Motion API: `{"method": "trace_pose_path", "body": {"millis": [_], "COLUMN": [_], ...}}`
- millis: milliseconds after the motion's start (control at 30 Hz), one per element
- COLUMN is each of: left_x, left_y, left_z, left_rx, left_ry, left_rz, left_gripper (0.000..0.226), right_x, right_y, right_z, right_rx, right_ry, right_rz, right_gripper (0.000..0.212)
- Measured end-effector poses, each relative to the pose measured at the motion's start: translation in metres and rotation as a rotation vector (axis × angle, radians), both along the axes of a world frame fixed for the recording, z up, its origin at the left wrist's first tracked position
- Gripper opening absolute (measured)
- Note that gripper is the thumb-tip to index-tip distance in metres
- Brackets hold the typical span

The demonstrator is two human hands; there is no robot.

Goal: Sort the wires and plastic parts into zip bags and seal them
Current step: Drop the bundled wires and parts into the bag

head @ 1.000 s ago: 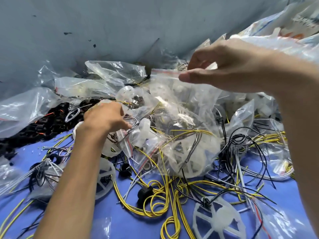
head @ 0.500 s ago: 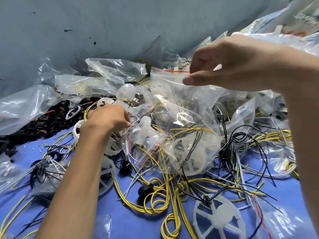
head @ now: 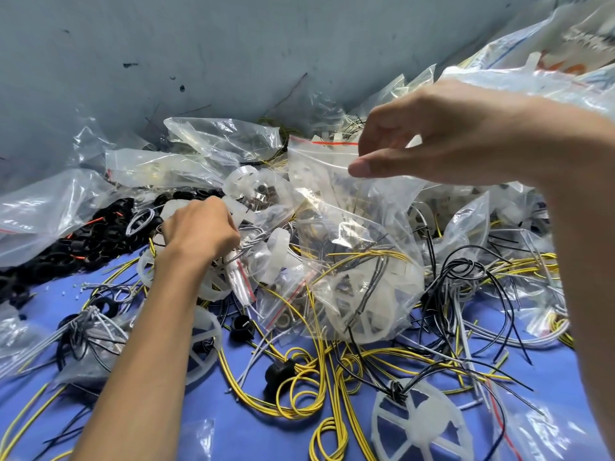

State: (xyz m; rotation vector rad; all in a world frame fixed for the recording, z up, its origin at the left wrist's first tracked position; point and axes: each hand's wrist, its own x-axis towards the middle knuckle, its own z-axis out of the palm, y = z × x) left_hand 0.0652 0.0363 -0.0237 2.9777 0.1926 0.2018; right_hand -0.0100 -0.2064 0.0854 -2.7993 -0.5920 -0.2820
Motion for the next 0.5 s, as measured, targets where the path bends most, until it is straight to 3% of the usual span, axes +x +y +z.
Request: {"method": "trace_pose_path", "body": {"millis": [167,333,500], "left_x": [-0.009,-0.037,-0.055], "left_y": [0.000,-0.011,-0.023], "left_z": [0.033,0.075,0.090], "left_rx": [-0.126,-0.359,-0.507], "left_ry": [-0.203,-0.430,-0.583], "left_rz": [-0.098,-0.331,-0.501], "left_gripper": [0.017,0.020,0.030], "right_x": [0.000,0.002,0.007], "right_y": [0.000,0.001,0.002], "right_z": [0.001,0.000,-0.003], "right_rx": [0.011,0.017,0.005], "right_ry": [-0.002,-0.019,-0.091], "right_rz": [-0.008,-0.031,-0.051], "right_gripper": [0.053,0.052,0.040]}}
